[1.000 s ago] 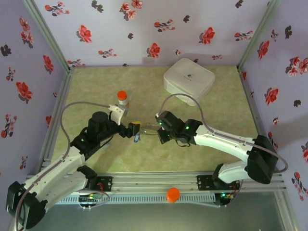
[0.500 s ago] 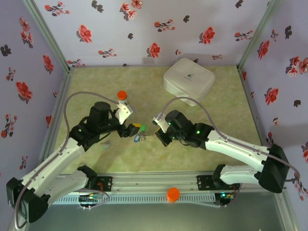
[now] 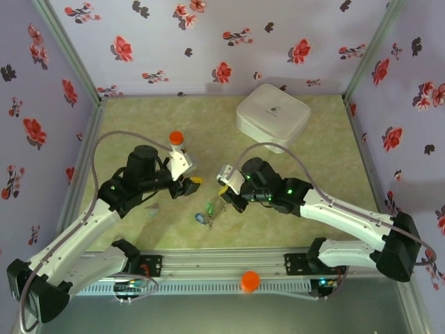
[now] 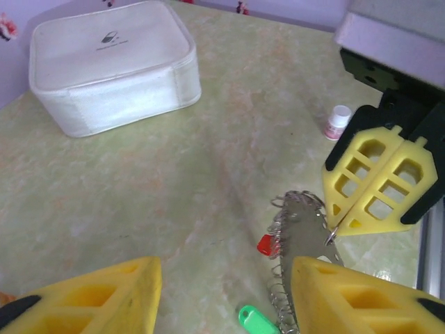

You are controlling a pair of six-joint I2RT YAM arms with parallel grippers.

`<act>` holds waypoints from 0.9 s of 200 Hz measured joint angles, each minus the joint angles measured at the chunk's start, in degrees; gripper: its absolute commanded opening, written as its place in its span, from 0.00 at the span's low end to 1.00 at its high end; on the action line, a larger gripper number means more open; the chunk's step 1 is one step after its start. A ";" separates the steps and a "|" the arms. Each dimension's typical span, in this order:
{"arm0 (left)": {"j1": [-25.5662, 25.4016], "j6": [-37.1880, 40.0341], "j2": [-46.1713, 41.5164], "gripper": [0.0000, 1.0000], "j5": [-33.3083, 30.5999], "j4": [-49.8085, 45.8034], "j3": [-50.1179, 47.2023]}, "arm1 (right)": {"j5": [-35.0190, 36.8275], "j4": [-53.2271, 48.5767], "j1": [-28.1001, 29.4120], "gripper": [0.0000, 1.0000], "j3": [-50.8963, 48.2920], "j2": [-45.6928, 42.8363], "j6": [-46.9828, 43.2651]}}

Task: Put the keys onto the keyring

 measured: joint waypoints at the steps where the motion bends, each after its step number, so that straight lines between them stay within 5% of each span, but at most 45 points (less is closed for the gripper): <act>1: 0.00 0.00 -0.07 0.51 0.20 0.09 -0.13 | -0.09 0.04 -0.02 0.00 0.00 -0.02 -0.07; 75: -1.25 2.08 -3.48 0.52 9.35 11.85 -13.49 | -5.31 3.48 -0.63 0.00 -0.48 -2.29 -6.08; 180: -3.04 0.81 -3.45 0.33 13.22 26.95 -20.57 | -10.91 3.21 -0.68 0.00 0.04 0.35 -10.05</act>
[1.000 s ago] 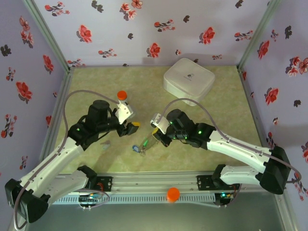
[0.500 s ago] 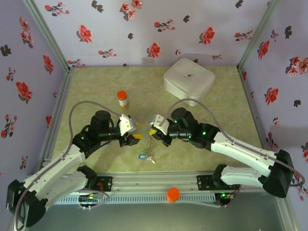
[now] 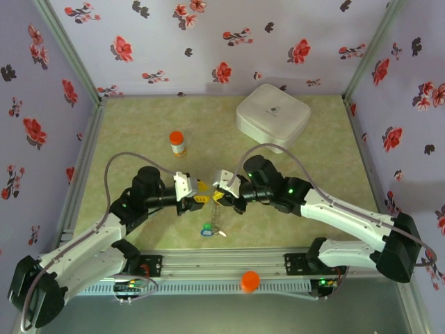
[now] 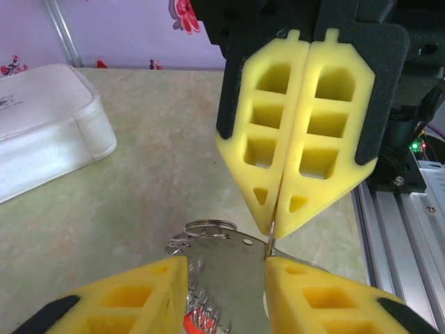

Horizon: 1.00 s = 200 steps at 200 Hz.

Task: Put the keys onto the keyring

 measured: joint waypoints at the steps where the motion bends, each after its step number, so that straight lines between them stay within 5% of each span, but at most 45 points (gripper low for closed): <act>1: -0.02 -0.02 0.00 0.33 0.00 0.02 -0.02 | -0.02 0.00 -0.02 0.00 0.00 0.02 0.00; 77: -1.55 0.20 0.63 0.25 0.63 2.05 -0.90 | -1.66 0.35 -0.22 0.00 1.01 1.14 0.00; 151: -1.95 0.57 0.63 0.00 1.03 2.19 -1.07 | -2.36 1.55 -0.22 0.00 1.01 1.46 0.11; 177: -2.08 0.42 0.63 0.00 1.01 2.71 -1.57 | -2.34 1.84 -0.22 0.29 0.85 1.66 0.66; 200: -2.21 0.72 0.59 0.00 0.98 2.97 -1.95 | -1.53 2.27 -0.22 0.32 0.72 0.09 0.70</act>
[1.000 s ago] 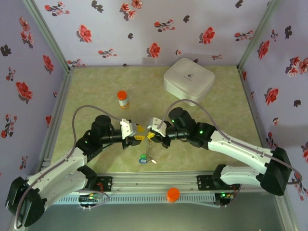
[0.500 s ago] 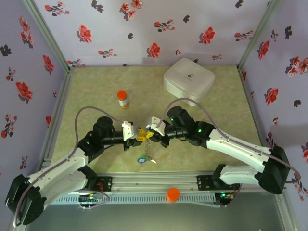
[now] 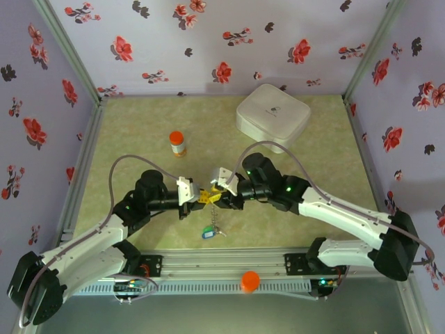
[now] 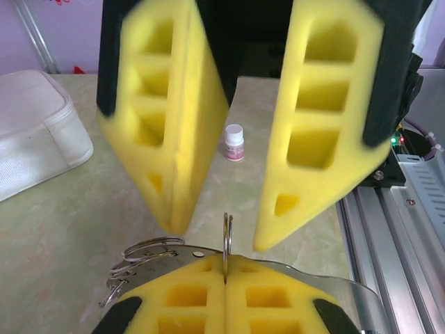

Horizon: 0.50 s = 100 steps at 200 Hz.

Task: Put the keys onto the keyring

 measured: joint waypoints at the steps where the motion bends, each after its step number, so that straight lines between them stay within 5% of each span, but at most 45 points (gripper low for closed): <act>1: 0.00 0.00 0.00 0.00 -0.02 0.02 0.00 | 0.07 -0.02 0.00 0.32 0.00 -0.11 -0.07; 41: -0.09 2.16 -0.55 0.00 -0.87 0.74 -0.90 | 2.80 -2.78 0.00 0.30 -0.22 -5.18 -4.61; 100: -0.26 3.02 -1.53 0.00 -1.70 1.99 -1.64 | 3.34 -4.22 1.11 0.22 -0.22 -0.76 -7.15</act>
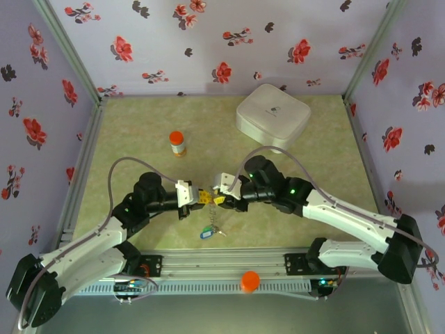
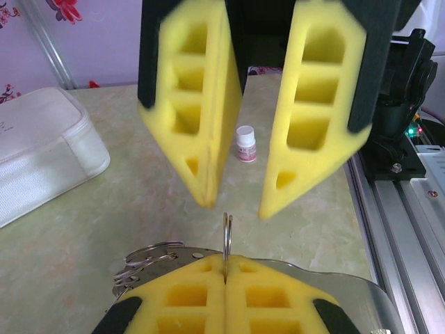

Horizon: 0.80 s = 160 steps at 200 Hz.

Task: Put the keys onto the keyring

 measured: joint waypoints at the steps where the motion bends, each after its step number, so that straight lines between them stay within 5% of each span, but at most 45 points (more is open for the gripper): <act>1: -0.02 0.00 0.00 0.00 0.00 0.02 0.00 | 0.02 0.00 0.04 0.22 0.00 0.11 -0.07; 78: -0.33 0.15 0.02 0.00 -0.39 0.11 -0.11 | 2.60 0.07 1.09 0.00 0.00 1.38 -1.68; 160: -0.33 0.11 0.02 0.06 -0.87 -0.55 -0.33 | 3.02 0.11 1.57 0.00 0.02 2.25 -1.88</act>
